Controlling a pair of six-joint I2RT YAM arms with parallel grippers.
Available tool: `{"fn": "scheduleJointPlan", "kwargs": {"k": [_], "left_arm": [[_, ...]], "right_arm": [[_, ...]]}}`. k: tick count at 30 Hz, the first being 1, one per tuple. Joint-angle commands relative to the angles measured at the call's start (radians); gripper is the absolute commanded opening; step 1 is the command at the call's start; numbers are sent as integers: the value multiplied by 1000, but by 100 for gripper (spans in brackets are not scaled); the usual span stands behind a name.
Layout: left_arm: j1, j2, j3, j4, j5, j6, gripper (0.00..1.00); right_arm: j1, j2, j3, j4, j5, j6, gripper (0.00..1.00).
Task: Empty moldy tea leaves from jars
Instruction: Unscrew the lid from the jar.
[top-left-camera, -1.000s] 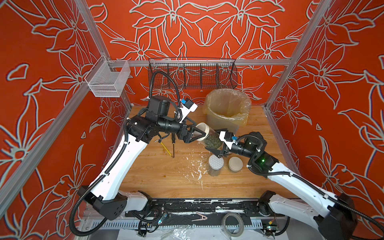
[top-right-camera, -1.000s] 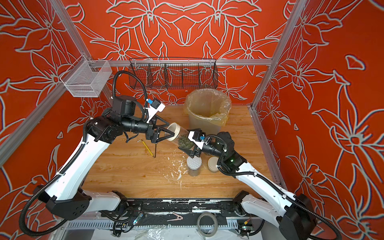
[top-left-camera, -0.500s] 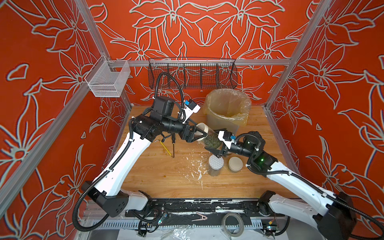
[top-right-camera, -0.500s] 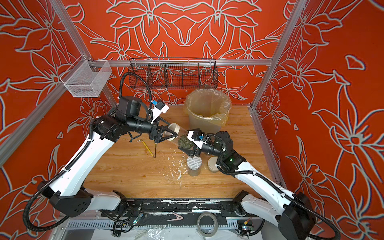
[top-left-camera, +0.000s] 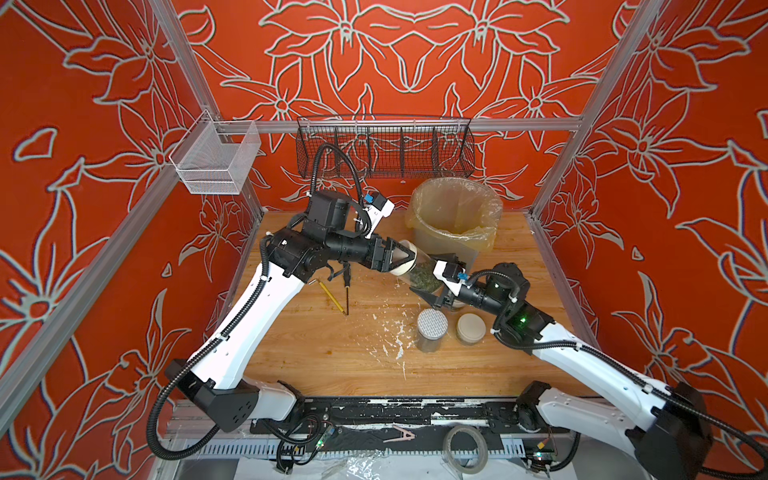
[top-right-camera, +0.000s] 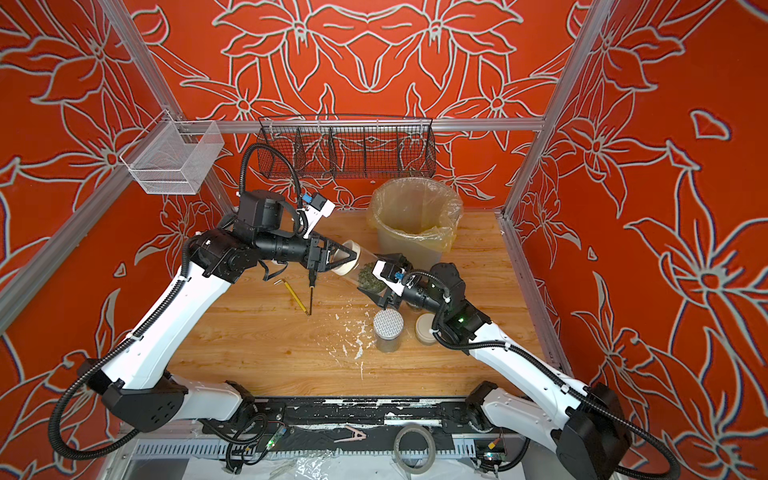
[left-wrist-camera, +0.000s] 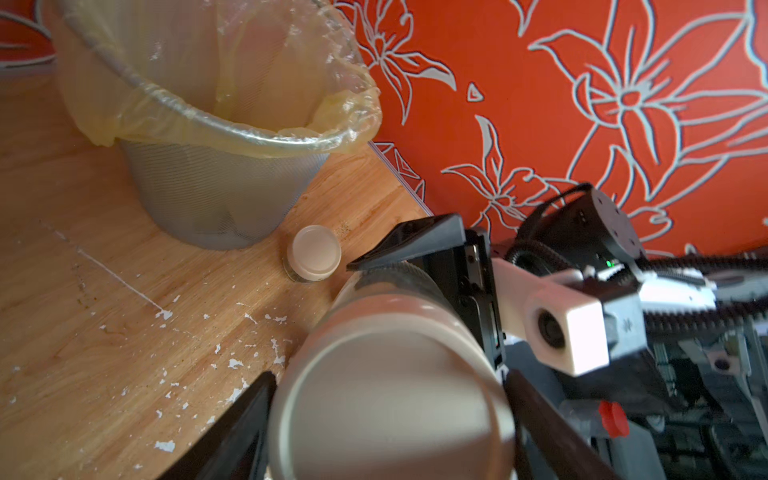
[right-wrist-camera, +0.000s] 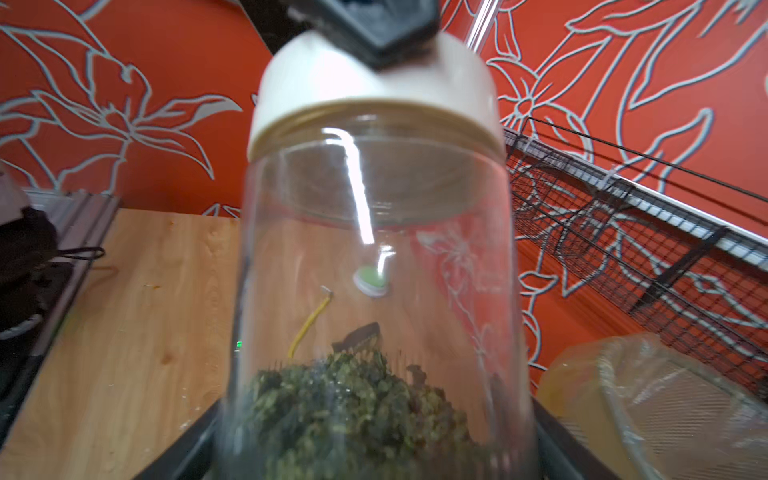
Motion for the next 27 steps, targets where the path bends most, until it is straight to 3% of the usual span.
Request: {"fn": "scheduleJointPlan", "kwargs": {"k": [1, 11, 16, 27], "left_arm": [[-2, 27, 39, -39, -67, -208, 50], [-2, 37, 48, 12, -84, -262, 52], [1, 23, 61, 18, -152, -258, 51], [35, -18, 75, 37, -215, -297, 44]], "right_arm": [[-4, 5, 11, 147, 165, -114, 16], [-2, 27, 26, 100, 116, -129, 15], [-2, 22, 19, 85, 106, -124, 14], [-2, 6, -10, 94, 146, -140, 13]]}}
